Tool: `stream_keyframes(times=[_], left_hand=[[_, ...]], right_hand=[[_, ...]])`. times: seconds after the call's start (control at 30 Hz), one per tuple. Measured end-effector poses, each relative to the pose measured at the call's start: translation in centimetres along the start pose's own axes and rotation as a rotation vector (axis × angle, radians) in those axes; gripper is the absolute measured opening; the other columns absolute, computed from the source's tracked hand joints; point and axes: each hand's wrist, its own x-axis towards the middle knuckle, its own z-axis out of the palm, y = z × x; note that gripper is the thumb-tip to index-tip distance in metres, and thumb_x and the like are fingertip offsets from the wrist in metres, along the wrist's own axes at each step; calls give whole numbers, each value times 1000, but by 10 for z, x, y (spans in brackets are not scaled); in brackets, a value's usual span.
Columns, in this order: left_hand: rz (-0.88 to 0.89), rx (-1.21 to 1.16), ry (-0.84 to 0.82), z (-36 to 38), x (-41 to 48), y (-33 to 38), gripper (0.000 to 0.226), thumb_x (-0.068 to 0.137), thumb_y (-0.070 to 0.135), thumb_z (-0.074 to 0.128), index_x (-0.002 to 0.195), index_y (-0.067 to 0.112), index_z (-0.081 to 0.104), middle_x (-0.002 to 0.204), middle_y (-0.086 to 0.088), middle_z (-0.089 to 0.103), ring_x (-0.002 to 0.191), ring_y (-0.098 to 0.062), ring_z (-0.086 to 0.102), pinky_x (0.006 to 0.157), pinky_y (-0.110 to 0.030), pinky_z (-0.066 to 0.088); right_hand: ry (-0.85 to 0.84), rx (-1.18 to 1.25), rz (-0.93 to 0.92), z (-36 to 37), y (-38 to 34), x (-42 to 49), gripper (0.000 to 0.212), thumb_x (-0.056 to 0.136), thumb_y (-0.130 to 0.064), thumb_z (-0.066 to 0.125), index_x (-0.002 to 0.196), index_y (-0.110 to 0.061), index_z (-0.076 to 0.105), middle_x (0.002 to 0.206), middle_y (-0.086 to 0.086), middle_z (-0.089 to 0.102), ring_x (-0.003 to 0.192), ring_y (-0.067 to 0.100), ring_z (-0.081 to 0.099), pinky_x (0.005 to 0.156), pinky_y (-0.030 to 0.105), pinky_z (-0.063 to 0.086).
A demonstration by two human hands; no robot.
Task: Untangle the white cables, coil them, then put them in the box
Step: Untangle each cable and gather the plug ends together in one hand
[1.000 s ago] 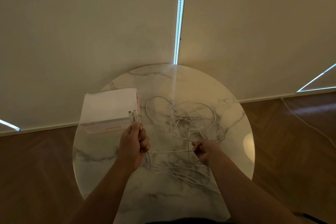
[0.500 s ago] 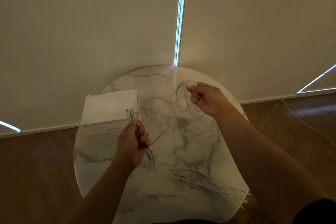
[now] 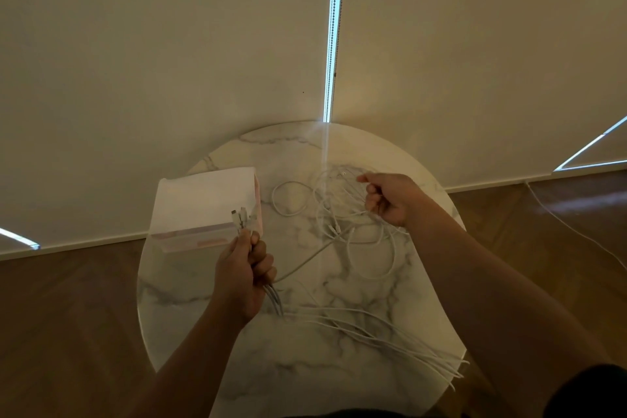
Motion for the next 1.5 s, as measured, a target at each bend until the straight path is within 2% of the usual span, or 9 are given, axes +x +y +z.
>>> stream_keyframes(times=[0.23, 0.37, 0.57, 0.73, 0.93, 1.13, 1.33, 1.43, 1.5], left_hand=[[17, -12, 15, -2, 2, 8, 36, 106, 27, 28, 73, 17, 40, 51, 7, 24, 36, -5, 18, 38, -21, 16], [8, -8, 34, -13, 0, 5, 36, 106, 27, 29, 73, 17, 39, 51, 7, 24, 36, -5, 18, 38, -21, 15], [-13, 0, 35, -15, -2, 0, 36, 106, 28, 29, 73, 17, 39, 51, 7, 24, 36, -5, 18, 35, -20, 17], [-6, 8, 42, -16, -3, 0, 36, 106, 27, 29, 73, 17, 39, 52, 6, 23, 37, -5, 18, 36, -20, 17], [-16, 12, 38, -15, -4, -1, 36, 106, 25, 29, 72, 17, 38, 52, 6, 23, 36, -5, 17, 37, -21, 16], [-11, 12, 41, -16, -3, -3, 36, 106, 28, 29, 73, 17, 38, 52, 6, 23, 36, -5, 17, 35, -20, 17], [-15, 3, 32, -15, -5, -2, 36, 105, 29, 29, 73, 17, 38, 52, 7, 23, 36, -5, 17, 36, -21, 15], [-12, 13, 35, -15, -5, -2, 36, 105, 28, 30, 72, 17, 38, 52, 6, 22, 37, -5, 17, 36, -22, 15], [-11, 17, 37, -14, -5, -3, 36, 106, 28, 30, 72, 17, 38, 53, 6, 21, 37, -5, 16, 38, -23, 14]], right_hand=[[28, 65, -17, -6, -11, 5, 27, 104, -22, 41, 93, -5, 59, 42, -2, 34, 33, 10, 31, 36, 19, 39], [-110, 305, -162, -12, -21, 6, 22, 101, -11, 43, 91, -1, 61, 63, 3, 49, 47, 10, 41, 40, 19, 39], [-53, -233, -136, -10, -25, 6, 24, 104, -18, 35, 108, -6, 56, 49, -5, 26, 38, 8, 17, 33, 18, 16], [-244, -131, -331, -1, -34, -6, 25, 102, -4, 39, 109, -5, 63, 64, 2, 51, 48, 10, 40, 45, 22, 39], [-75, -308, -177, -9, -28, 2, 26, 103, -26, 39, 111, -9, 58, 50, -4, 27, 40, 9, 16, 39, 19, 12], [-280, -249, -507, 5, -44, -15, 27, 103, -14, 43, 119, -3, 61, 69, 6, 46, 52, 13, 31, 49, 26, 24], [2, -432, -332, 2, -42, -8, 29, 104, -24, 35, 108, -7, 58, 48, -2, 33, 40, 11, 21, 41, 19, 20], [-179, -306, -401, 4, -47, -16, 21, 101, -7, 43, 100, -6, 64, 69, 6, 57, 52, 14, 42, 48, 24, 41], [-295, -127, -478, 6, -57, -19, 20, 98, 2, 44, 101, 0, 64, 79, 8, 60, 56, 12, 45, 51, 21, 40]])
